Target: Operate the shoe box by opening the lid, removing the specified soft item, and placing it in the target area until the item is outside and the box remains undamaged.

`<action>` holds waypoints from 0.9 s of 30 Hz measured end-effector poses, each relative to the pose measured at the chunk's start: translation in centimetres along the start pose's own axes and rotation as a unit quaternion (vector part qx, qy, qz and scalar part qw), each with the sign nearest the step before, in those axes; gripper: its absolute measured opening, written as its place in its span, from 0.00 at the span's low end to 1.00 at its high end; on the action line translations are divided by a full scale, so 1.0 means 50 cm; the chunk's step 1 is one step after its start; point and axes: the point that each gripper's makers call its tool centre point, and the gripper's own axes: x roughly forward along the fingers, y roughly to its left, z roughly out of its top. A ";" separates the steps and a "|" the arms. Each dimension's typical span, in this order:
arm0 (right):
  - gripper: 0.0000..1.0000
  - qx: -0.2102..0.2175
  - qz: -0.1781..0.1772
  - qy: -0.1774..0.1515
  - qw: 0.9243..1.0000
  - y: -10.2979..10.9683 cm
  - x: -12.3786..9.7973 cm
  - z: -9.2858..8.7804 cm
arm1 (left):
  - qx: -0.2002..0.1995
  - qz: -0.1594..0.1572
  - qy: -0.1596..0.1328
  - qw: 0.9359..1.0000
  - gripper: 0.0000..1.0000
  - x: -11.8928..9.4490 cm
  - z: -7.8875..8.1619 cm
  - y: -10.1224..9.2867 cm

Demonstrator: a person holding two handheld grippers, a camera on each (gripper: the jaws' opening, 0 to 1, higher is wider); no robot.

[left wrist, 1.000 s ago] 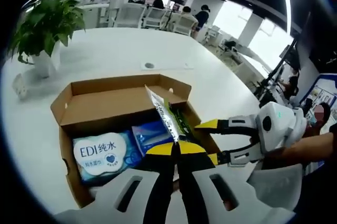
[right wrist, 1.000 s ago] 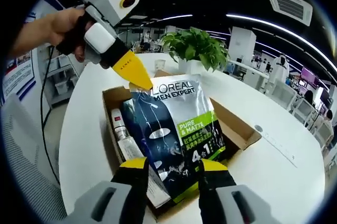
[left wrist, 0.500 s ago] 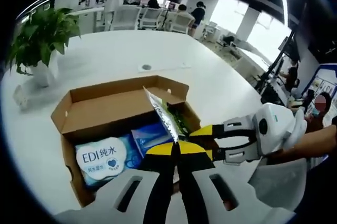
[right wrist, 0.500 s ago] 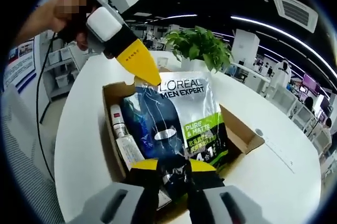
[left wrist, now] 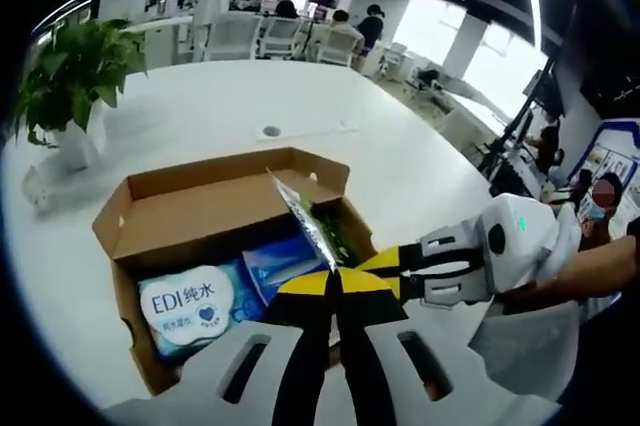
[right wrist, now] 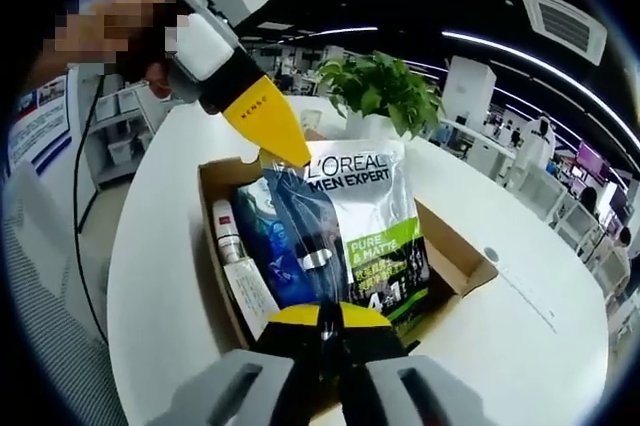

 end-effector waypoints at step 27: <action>0.00 -0.003 -0.011 -0.031 0.999 -0.005 -0.046 0.072 | 0.022 -0.006 -0.033 0.999 0.00 -0.066 0.046 -0.025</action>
